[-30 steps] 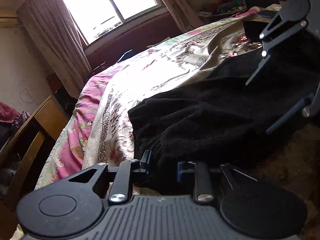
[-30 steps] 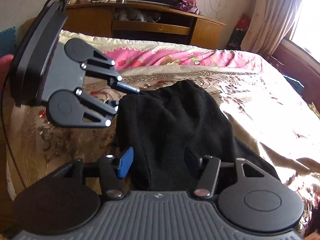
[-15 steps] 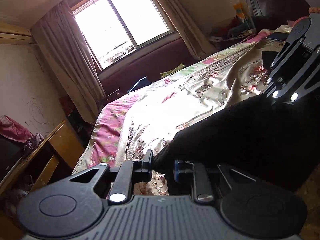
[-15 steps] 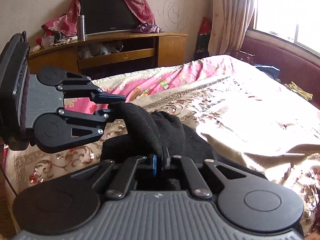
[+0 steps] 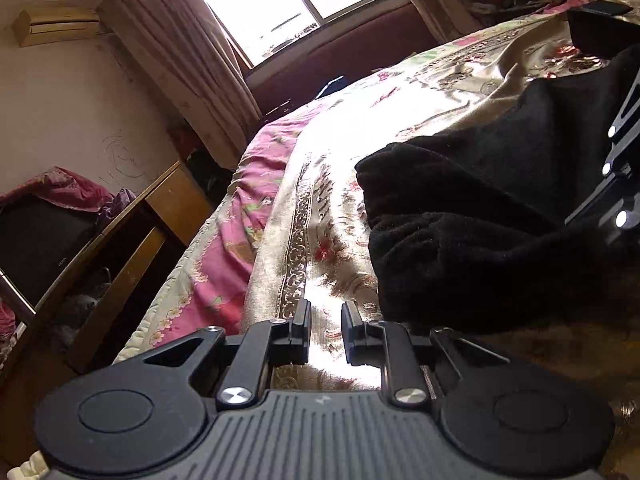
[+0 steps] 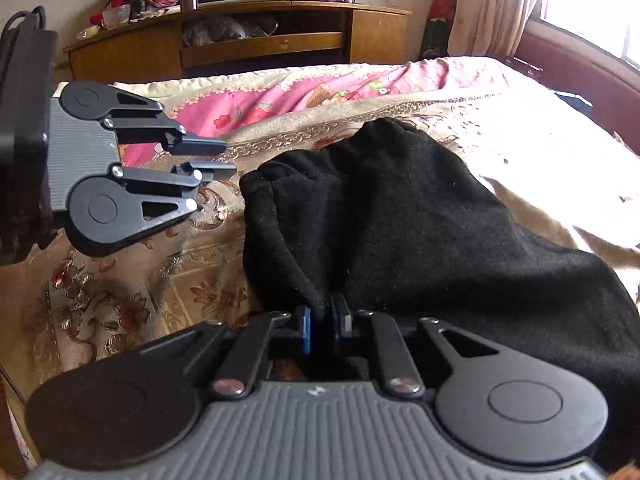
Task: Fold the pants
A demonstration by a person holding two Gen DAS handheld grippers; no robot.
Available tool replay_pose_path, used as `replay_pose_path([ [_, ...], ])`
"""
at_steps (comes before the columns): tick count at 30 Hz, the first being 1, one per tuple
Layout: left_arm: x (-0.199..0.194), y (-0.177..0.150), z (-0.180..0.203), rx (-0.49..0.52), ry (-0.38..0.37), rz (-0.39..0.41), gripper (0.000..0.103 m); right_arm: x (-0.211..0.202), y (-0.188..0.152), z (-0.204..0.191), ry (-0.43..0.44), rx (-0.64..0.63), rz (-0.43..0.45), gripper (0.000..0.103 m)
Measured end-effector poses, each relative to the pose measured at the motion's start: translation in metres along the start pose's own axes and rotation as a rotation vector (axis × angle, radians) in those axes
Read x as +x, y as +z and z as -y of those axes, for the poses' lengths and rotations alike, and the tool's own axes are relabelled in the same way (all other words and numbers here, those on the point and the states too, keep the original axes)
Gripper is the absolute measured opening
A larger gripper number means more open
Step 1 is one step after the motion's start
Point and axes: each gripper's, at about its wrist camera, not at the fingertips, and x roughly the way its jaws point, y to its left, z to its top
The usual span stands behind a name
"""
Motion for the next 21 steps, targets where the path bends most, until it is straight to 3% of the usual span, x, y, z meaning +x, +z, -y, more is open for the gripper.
replay_pose_path([
  [3,-0.008,0.009,0.005,-0.036,-0.079,0.020,0.034,-0.009,-0.003,0.000,0.006,0.031,0.016,0.027],
  [5,0.002,0.005,0.028,0.040,-0.146,-0.052,0.034,-0.025,-0.006,0.007,0.000,0.077,0.035,0.027],
  [8,0.010,-0.003,0.049,0.112,-0.120,-0.093,0.034,-0.060,-0.018,0.037,-0.044,0.173,0.077,0.029],
  [12,-0.004,0.008,0.032,0.007,-0.089,-0.078,0.034,-0.110,-0.046,0.105,-0.264,0.308,0.127,0.031],
  [15,-0.025,0.025,0.037,0.003,-0.056,-0.006,0.034,-0.147,-0.069,0.168,-0.510,0.396,0.159,0.031],
  [16,-0.028,0.032,0.041,-0.002,-0.070,0.012,0.035,-0.160,-0.078,0.191,-0.602,0.432,0.161,0.032],
  [18,-0.035,0.050,0.060,-0.014,-0.151,0.052,0.035,-0.180,-0.095,0.226,-0.704,0.514,0.172,0.033],
  [21,-0.038,0.075,0.100,-0.009,-0.278,0.098,0.035,-0.203,-0.128,0.273,-0.744,0.683,0.180,0.041],
])
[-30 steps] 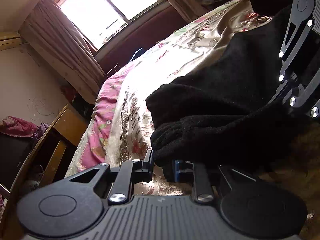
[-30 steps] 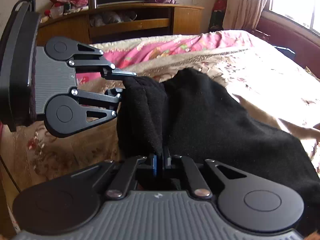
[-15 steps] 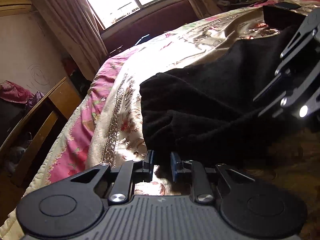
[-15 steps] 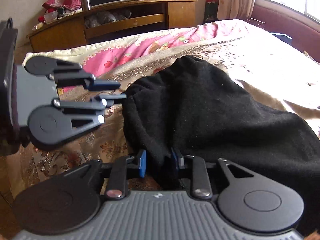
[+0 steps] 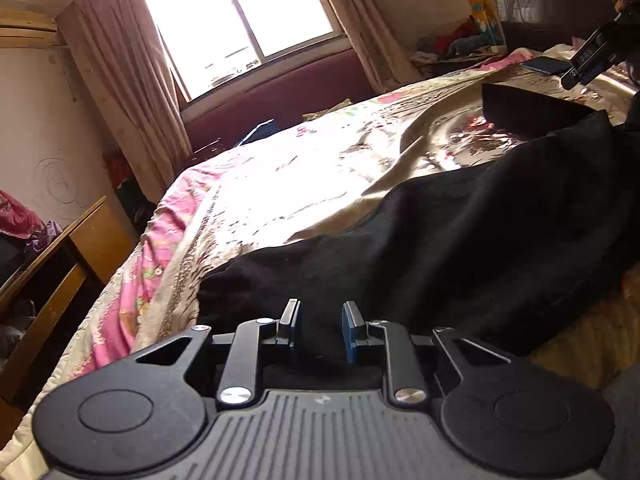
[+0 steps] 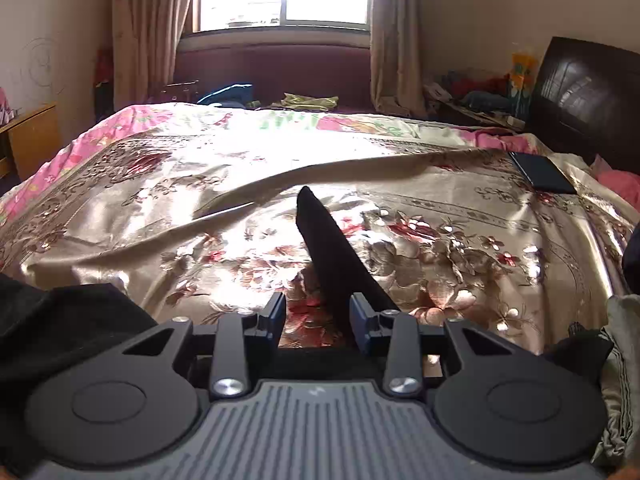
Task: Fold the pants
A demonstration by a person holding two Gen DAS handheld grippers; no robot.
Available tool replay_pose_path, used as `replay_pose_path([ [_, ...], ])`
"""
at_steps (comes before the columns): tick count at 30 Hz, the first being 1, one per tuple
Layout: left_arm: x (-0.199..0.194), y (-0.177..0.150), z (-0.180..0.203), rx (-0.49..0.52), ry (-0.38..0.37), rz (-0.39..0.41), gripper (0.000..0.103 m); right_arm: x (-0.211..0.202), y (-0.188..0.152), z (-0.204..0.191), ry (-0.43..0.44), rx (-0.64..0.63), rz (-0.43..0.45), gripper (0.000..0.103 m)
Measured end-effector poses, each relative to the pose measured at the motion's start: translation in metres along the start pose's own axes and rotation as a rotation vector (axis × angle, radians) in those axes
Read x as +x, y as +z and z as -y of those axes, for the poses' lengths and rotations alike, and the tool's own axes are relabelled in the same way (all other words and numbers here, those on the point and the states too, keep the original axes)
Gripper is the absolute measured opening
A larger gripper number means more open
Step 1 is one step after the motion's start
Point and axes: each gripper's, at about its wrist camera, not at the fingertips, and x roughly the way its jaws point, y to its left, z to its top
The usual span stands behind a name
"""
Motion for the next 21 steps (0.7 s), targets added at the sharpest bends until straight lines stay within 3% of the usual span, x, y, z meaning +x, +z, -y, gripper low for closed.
replay_pose_path([
  [3,0.017,0.025,0.043,-0.012,-0.167,0.021,0.039,0.024,-0.002,0.040,0.040,0.119,-0.059,0.042],
  [6,0.031,0.047,0.086,0.043,-0.255,0.034,0.040,0.048,-0.001,0.050,0.099,0.147,-0.087,0.046],
  [9,0.042,0.065,0.118,0.079,-0.313,0.025,0.040,0.080,0.004,0.055,0.107,0.173,-0.119,0.045],
  [11,0.047,0.073,0.135,0.101,-0.329,0.011,0.040,0.095,0.004,0.068,0.155,0.256,-0.156,0.005],
  [12,0.049,0.075,0.141,0.109,-0.332,0.004,0.040,0.095,0.004,0.077,0.169,0.315,-0.160,0.004],
  [14,0.052,0.080,0.150,0.114,-0.337,-0.007,0.040,0.079,0.003,0.100,0.214,0.396,-0.109,0.004],
  [18,0.048,0.085,0.159,0.111,-0.355,0.005,0.040,0.003,-0.004,0.147,0.268,0.518,0.023,0.004],
  [21,0.042,0.086,0.165,0.111,-0.369,0.016,0.041,-0.062,-0.024,0.173,0.204,0.523,0.145,0.004],
])
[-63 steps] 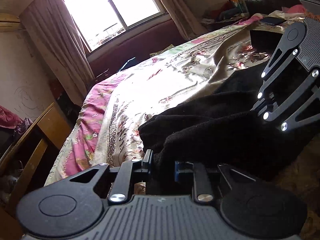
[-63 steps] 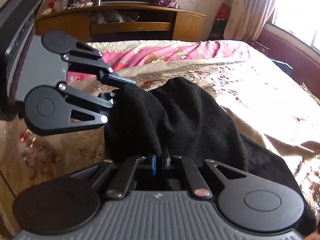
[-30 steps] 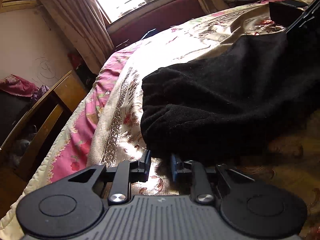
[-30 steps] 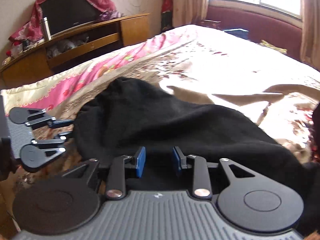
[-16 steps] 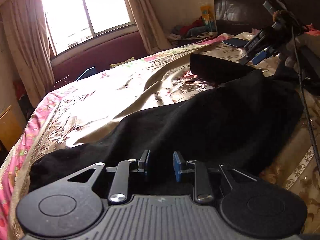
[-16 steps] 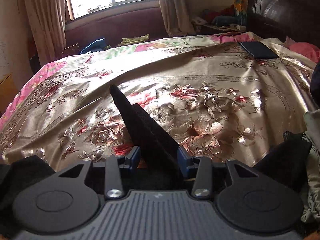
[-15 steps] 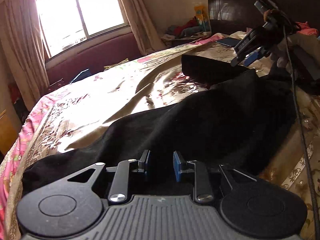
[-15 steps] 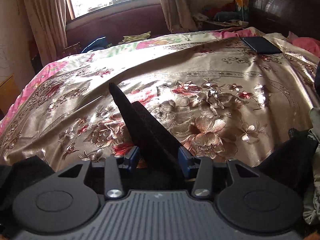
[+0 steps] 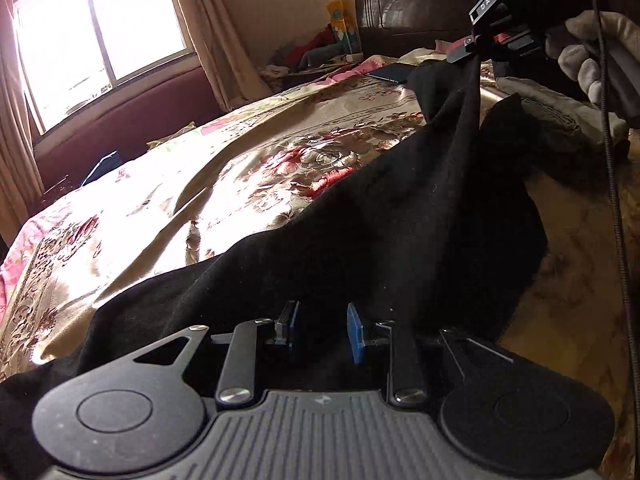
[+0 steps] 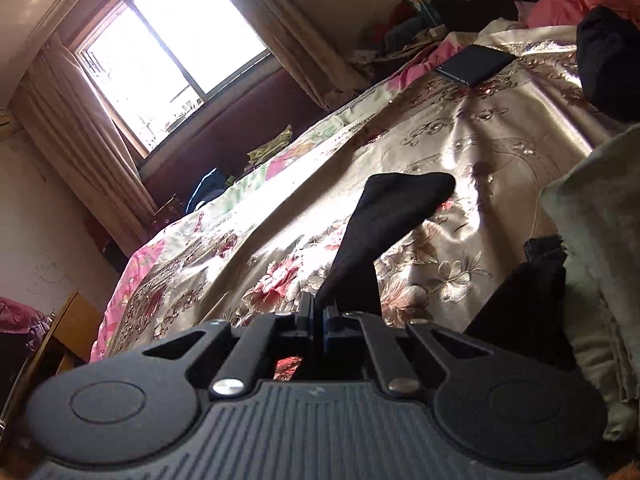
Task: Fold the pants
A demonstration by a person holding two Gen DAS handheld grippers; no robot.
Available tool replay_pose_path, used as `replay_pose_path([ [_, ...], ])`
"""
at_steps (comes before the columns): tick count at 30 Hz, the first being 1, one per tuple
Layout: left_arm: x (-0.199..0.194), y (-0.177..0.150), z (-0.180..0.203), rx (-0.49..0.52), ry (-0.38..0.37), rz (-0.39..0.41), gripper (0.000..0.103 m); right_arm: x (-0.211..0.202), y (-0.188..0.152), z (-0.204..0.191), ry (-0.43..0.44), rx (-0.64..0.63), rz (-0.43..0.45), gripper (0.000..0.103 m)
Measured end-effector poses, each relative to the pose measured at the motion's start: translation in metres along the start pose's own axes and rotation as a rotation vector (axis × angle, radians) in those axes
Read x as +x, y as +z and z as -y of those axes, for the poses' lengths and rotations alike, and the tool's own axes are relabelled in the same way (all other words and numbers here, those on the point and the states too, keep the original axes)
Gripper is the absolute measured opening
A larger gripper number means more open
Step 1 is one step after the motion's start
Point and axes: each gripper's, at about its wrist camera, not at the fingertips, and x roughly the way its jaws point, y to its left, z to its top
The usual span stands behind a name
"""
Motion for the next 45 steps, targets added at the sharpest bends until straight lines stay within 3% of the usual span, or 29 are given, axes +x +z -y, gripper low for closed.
replay_pose_path([
  [3,0.006,0.000,0.015,0.012,-0.005,-0.019,0.042,-0.019,-0.022,0.024,-0.054,0.013,-0.024,0.004],
  [6,0.015,-0.004,0.028,0.051,-0.012,-0.065,0.044,-0.001,-0.048,0.049,-0.161,0.022,-0.125,0.007],
  [8,0.012,-0.003,0.036,0.088,0.004,-0.063,0.045,0.005,-0.058,0.066,-0.159,0.089,-0.140,0.011],
  [10,0.010,-0.001,0.037,0.091,-0.010,-0.064,0.047,0.004,-0.054,0.081,-0.115,0.182,-0.116,0.011],
  [13,0.013,-0.002,0.040,0.101,-0.011,-0.078,0.047,0.002,-0.040,0.084,-0.085,0.220,-0.077,0.016],
  [17,0.019,0.000,0.041,0.079,-0.017,-0.077,0.047,0.006,-0.013,0.066,-0.031,0.125,-0.067,0.016],
  [20,0.021,0.001,0.046,0.067,-0.034,-0.071,0.047,0.007,0.000,0.047,-0.045,0.012,-0.061,0.017],
  [21,0.021,0.001,0.047,0.069,-0.036,-0.070,0.048,0.005,0.002,0.047,-0.038,0.003,-0.067,0.022],
  [22,0.022,0.001,0.049,0.071,-0.040,-0.069,0.048,0.004,0.002,0.049,-0.039,0.005,-0.073,0.038],
  [23,0.023,0.000,0.051,0.066,-0.041,-0.067,0.048,-0.001,0.000,0.055,-0.045,0.027,-0.070,0.045],
  [31,0.026,-0.002,0.044,-0.006,-0.063,-0.059,0.049,-0.040,-0.055,0.091,-0.039,0.226,-0.125,0.045],
  [34,0.026,-0.002,0.043,-0.007,-0.063,-0.058,0.049,-0.033,-0.073,0.096,-0.079,0.238,-0.140,0.038],
  [41,0.026,-0.002,0.048,0.013,-0.066,-0.051,0.050,-0.003,-0.062,0.099,-0.015,0.264,-0.110,0.040],
  [45,0.026,-0.002,0.047,0.006,-0.071,-0.052,0.051,0.013,-0.059,0.104,-0.022,0.297,-0.126,0.041],
])
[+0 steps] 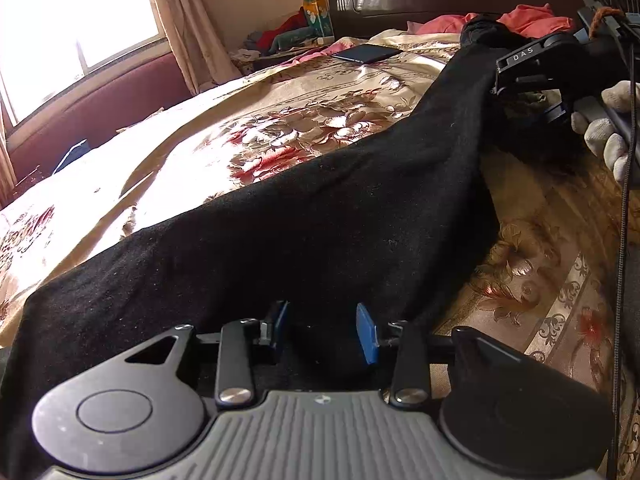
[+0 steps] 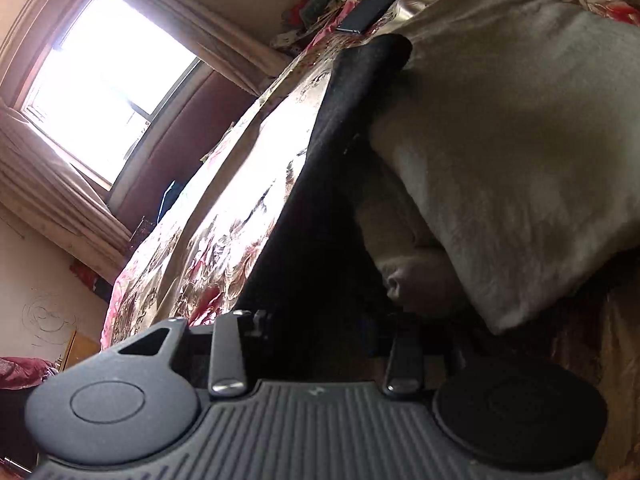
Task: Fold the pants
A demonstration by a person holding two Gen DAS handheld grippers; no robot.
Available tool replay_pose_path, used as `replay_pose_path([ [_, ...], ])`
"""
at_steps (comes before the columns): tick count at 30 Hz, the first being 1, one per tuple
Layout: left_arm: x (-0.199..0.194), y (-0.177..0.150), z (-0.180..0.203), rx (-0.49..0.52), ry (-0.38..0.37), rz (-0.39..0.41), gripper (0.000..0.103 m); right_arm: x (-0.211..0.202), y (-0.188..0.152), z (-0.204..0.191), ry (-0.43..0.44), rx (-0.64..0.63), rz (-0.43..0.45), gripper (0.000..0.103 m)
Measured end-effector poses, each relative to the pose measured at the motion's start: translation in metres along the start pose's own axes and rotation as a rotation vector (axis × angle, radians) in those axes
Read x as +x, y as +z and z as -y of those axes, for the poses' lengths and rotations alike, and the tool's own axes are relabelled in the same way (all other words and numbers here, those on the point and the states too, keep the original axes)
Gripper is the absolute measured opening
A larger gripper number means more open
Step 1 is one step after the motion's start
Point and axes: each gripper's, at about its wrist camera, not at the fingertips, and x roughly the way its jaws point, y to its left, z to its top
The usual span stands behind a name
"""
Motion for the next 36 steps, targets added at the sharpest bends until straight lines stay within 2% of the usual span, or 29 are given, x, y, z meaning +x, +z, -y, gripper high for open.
replay_pose_path([
  [1,0.000,0.000,-0.001,-0.003,-0.002,0.001,0.051,-0.002,0.002,-0.001,0.016,0.016,0.003,0.042],
  [2,-0.001,0.000,-0.002,-0.009,-0.003,0.002,0.051,-0.004,0.003,-0.001,0.029,0.014,0.009,0.038],
  [3,0.000,0.000,-0.003,-0.013,-0.006,0.001,0.052,-0.004,0.004,-0.006,0.012,-0.013,0.014,0.030],
  [4,0.001,0.000,-0.003,-0.017,-0.007,-0.001,0.052,-0.004,0.006,-0.009,-0.014,-0.028,0.010,0.008],
  [5,0.002,0.001,-0.003,-0.019,-0.009,-0.002,0.052,-0.005,0.009,-0.011,-0.034,-0.037,0.002,0.006],
  [11,0.002,0.001,-0.002,-0.013,-0.008,0.002,0.052,-0.020,0.020,-0.028,0.024,-0.076,0.040,0.006],
  [16,-0.002,0.005,0.000,0.006,-0.016,0.011,0.052,-0.044,0.035,-0.057,0.073,-0.192,0.087,0.005],
  [20,-0.004,0.011,0.005,0.034,-0.032,0.025,0.052,-0.073,0.062,-0.067,0.037,-0.290,0.138,0.005],
  [23,-0.004,0.019,0.013,0.047,-0.062,0.045,0.053,-0.098,0.078,-0.061,-0.049,-0.344,0.179,0.005],
  [27,0.004,0.025,0.030,0.091,-0.083,0.060,0.053,-0.111,0.082,-0.038,-0.127,-0.320,0.150,0.005],
  [29,0.009,0.028,0.038,0.116,-0.097,0.055,0.053,-0.105,0.076,-0.034,-0.148,-0.363,0.064,0.005],
  [32,0.015,0.029,0.046,0.137,-0.122,0.038,0.053,-0.104,0.064,-0.017,-0.265,-0.362,0.068,0.006],
  [33,0.016,0.029,0.049,0.145,-0.123,0.035,0.053,-0.105,0.063,-0.006,-0.275,-0.331,0.063,0.009],
  [36,0.016,0.027,0.051,0.148,-0.123,0.029,0.053,-0.112,0.058,0.020,-0.166,-0.158,0.016,0.010],
])
